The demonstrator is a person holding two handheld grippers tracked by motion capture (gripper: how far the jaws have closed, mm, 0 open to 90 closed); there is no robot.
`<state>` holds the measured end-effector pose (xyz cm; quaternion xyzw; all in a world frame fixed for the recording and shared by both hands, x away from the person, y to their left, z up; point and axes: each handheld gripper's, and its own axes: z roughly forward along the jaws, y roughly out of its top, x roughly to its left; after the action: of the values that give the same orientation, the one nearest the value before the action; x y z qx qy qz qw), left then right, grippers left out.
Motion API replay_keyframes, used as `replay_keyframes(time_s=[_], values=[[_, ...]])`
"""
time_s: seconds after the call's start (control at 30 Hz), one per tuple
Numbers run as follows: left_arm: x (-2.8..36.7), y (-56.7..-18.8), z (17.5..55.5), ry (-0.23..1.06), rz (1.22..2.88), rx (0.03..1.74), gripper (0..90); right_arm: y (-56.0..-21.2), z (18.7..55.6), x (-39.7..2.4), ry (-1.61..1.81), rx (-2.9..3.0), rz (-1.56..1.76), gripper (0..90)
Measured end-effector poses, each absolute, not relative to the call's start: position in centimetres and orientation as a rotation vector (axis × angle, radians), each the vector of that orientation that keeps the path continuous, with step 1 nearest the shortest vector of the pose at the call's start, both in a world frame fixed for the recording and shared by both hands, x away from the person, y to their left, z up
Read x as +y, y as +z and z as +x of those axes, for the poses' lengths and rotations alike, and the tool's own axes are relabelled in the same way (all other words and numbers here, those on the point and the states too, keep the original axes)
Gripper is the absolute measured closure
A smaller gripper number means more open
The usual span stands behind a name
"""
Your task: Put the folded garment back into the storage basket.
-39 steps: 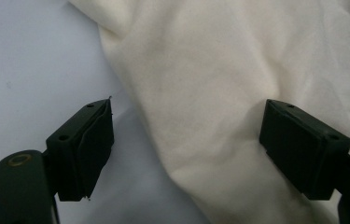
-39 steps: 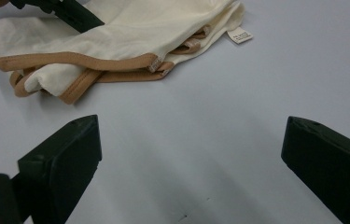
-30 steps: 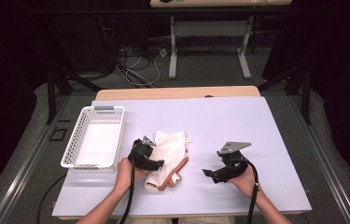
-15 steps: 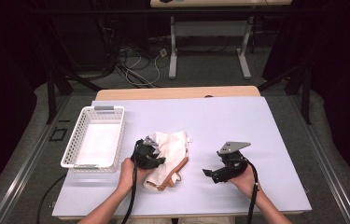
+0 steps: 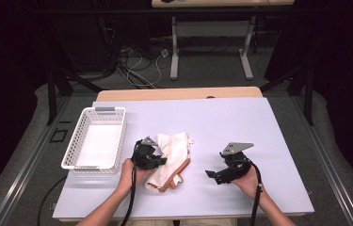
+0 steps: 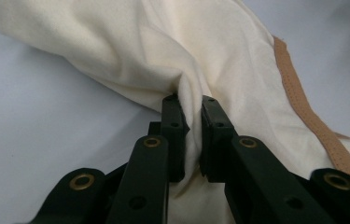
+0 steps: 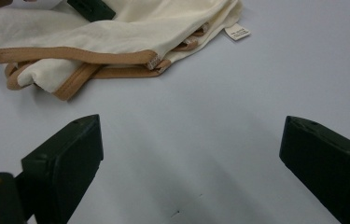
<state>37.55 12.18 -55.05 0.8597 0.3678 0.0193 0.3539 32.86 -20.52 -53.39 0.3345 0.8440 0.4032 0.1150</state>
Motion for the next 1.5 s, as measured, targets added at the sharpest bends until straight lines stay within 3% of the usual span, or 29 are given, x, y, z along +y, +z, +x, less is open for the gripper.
replay_keyframes(time_s=[0.9, 1.5], values=[[12.7, -52.0, 37.8, 0.068, 2.232, 0.923, 82.1, -53.1, 32.8, -20.9, 1.197, 2.459, 0.992, 4.1], [13.3, -49.4, 39.0, 0.113, 2.325, 0.930, 82.2, -53.1, 32.9, -20.9, 1.189, 2.454, 0.983, 2.8]])
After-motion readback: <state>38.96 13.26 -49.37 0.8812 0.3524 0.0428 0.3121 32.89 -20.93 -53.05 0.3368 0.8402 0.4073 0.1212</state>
